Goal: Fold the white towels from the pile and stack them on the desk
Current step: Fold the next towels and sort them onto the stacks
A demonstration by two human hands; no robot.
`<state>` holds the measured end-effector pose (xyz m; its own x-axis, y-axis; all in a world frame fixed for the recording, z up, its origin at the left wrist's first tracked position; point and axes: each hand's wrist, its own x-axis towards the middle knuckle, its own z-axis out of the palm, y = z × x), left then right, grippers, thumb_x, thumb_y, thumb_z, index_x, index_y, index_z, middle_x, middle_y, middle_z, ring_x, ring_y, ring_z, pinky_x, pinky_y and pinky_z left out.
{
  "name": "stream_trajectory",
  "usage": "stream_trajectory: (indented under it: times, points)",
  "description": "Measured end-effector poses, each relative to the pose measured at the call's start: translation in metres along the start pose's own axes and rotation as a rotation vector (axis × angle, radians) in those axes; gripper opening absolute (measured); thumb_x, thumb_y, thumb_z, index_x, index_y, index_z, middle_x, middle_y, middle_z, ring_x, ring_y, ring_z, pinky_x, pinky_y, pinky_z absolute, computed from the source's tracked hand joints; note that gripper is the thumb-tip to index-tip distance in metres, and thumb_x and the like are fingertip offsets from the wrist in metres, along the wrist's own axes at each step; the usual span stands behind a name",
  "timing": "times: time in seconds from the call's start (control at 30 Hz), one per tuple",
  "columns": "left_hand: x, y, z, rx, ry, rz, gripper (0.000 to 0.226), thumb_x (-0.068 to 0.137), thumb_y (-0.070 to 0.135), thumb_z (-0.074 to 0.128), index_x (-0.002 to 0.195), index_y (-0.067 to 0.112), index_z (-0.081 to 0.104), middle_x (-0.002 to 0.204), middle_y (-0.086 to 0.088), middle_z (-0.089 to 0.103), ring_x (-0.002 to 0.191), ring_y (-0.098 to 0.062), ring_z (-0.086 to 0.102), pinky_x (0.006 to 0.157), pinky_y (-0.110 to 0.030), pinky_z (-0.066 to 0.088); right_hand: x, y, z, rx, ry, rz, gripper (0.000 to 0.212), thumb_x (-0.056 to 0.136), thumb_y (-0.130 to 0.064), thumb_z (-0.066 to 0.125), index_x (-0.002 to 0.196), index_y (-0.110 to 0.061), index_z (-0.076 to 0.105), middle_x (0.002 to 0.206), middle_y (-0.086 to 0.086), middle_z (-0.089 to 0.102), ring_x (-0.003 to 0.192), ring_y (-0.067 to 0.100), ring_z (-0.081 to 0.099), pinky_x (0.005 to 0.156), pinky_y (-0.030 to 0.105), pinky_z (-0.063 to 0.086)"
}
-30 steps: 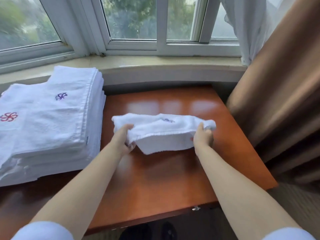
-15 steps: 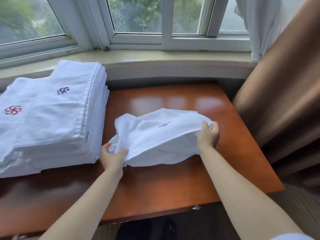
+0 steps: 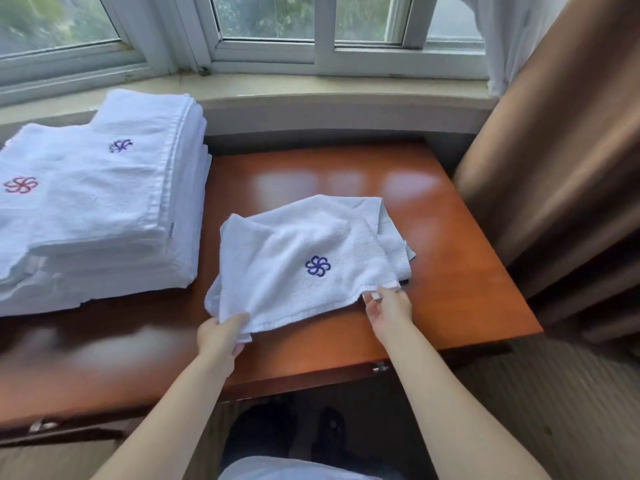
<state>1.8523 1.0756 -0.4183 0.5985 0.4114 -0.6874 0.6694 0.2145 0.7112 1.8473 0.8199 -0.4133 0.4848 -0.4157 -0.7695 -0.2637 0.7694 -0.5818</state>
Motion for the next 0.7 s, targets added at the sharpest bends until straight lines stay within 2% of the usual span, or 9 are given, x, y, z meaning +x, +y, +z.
stream_trajectory:
  times: [0.07, 0.13, 0.2, 0.27, 0.37, 0.47, 0.53, 0.63, 0.7]
  points:
    - [-0.005, -0.002, -0.005, -0.108, -0.085, -0.167, 0.024, 0.084, 0.006, 0.066, 0.105, 0.007, 0.055, 0.095, -0.014, 0.059, 0.067, -0.021, 0.056, 0.047, -0.022, 0.049, -0.006, 0.004, -0.005, 0.108, -0.028, 0.013, 0.029, 0.089, 0.010, 0.054, 0.115, 0.000, 0.058, 0.102, 0.017, 0.060, 0.075, 0.021, 0.064, 0.061, 0.020, 0.056]
    - [-0.008, -0.001, -0.011, -0.243, -0.158, -0.197, 0.025, 0.084, -0.003, 0.062, 0.107, 0.002, 0.054, 0.101, -0.015, 0.059, 0.079, -0.025, 0.061, 0.046, -0.025, 0.054, -0.005, 0.003, -0.007, 0.185, 0.027, -0.024, 0.028, 0.087, 0.013, 0.053, 0.114, 0.007, 0.060, 0.095, 0.018, 0.061, 0.082, 0.022, 0.063, 0.080, 0.025, 0.055]
    - [-0.008, 0.002, -0.018, -0.346, -0.176, -0.183, 0.025, 0.084, -0.009, 0.059, 0.108, -0.002, 0.054, 0.108, -0.019, 0.058, 0.082, -0.028, 0.065, 0.049, -0.027, 0.056, -0.009, -0.003, -0.004, 0.226, 0.106, -0.130, 0.024, 0.088, 0.013, 0.046, 0.099, 0.004, 0.066, 0.090, 0.015, 0.063, 0.084, 0.022, 0.063, 0.075, 0.019, 0.055]
    - [-0.006, 0.004, -0.026, -0.403, -0.131, -0.148, 0.029, 0.086, -0.010, 0.058, 0.114, -0.004, 0.053, 0.112, -0.022, 0.058, 0.077, -0.026, 0.066, 0.049, -0.025, 0.056, -0.012, -0.006, -0.006, 0.058, 0.270, -0.371, 0.032, 0.082, 0.011, 0.044, 0.073, -0.011, 0.066, 0.078, 0.007, 0.064, 0.078, 0.021, 0.062, 0.059, 0.018, 0.050]
    - [-0.004, 0.000, -0.039, -0.373, -0.059, -0.125, 0.037, 0.085, -0.008, 0.063, 0.120, -0.003, 0.052, 0.115, -0.022, 0.059, 0.075, -0.022, 0.067, 0.049, -0.022, 0.055, -0.015, -0.002, -0.016, -0.144, 0.385, -0.618, 0.028, 0.082, 0.002, 0.046, 0.081, -0.015, 0.068, 0.098, 0.006, 0.068, 0.087, 0.019, 0.063, 0.071, 0.023, 0.047]
    - [-0.002, -0.012, -0.046, -0.251, -0.072, -0.159, 0.046, 0.082, -0.002, 0.070, 0.124, 0.000, 0.052, 0.108, -0.017, 0.063, 0.078, -0.019, 0.065, 0.064, -0.026, 0.052, -0.007, 0.002, -0.027, -0.123, 0.436, -0.530, 0.028, 0.088, -0.011, 0.055, 0.115, -0.010, 0.065, 0.127, 0.005, 0.054, 0.097, 0.015, 0.057, 0.078, 0.026, 0.044]
    - [-0.001, -0.014, -0.046, -0.268, -0.098, -0.171, 0.045, 0.083, 0.005, 0.070, 0.124, 0.003, 0.052, 0.097, -0.014, 0.063, 0.079, -0.020, 0.064, 0.073, -0.030, 0.050, -0.004, 0.006, -0.024, -0.143, 0.430, -0.383, 0.044, 0.085, -0.014, 0.065, 0.128, -0.012, 0.054, 0.129, 0.008, 0.051, 0.094, 0.020, 0.058, 0.076, 0.029, 0.046]
    - [0.001, -0.008, -0.042, -0.357, -0.093, -0.158, 0.030, 0.089, 0.023, 0.067, 0.115, 0.011, 0.056, 0.098, -0.010, 0.065, 0.085, -0.022, 0.064, 0.071, -0.034, 0.051, -0.001, 0.004, -0.010, -0.017, 0.289, -0.209, 0.050, 0.080, -0.009, 0.072, 0.127, -0.010, 0.053, 0.094, 0.010, 0.064, 0.068, 0.017, 0.062, 0.053, 0.024, 0.048]
    - [0.002, -0.002, -0.038, -0.385, -0.057, -0.116, 0.027, 0.092, 0.020, 0.063, 0.116, 0.011, 0.057, 0.098, -0.008, 0.066, 0.086, -0.024, 0.064, 0.071, -0.037, 0.052, 0.001, -0.004, 0.000, -0.030, 0.266, -0.116, 0.031, 0.081, -0.013, 0.073, 0.108, -0.009, 0.058, 0.074, 0.004, 0.057, 0.051, 0.010, 0.047, 0.041, 0.021, 0.039]
